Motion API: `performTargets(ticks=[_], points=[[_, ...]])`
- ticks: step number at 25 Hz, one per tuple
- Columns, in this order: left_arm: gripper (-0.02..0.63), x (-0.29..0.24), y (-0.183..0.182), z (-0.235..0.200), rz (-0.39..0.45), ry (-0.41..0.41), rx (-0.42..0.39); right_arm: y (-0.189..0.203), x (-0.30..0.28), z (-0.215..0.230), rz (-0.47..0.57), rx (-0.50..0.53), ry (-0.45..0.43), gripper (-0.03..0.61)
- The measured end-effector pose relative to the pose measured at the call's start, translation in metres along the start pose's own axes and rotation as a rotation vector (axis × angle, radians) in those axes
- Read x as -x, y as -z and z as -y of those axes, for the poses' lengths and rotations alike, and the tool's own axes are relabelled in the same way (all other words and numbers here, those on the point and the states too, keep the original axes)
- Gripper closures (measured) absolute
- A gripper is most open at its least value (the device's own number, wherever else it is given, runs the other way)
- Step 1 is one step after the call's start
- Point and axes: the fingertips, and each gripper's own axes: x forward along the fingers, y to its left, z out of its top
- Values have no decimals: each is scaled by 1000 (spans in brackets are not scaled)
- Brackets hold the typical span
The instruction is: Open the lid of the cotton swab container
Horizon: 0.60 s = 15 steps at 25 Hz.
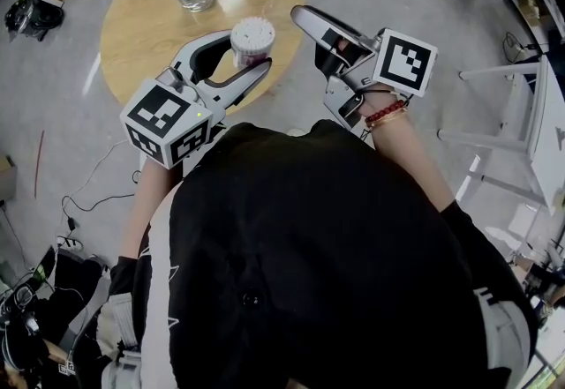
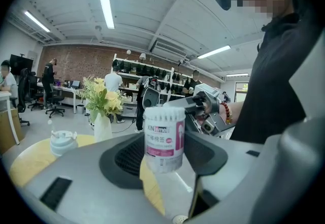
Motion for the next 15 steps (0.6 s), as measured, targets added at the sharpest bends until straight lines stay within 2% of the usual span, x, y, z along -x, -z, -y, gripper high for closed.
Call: performTargets(ticks=[15], points=[[359,0,-5,-1,9,-1,3,4,-1,1,-18,-19,-1,425]])
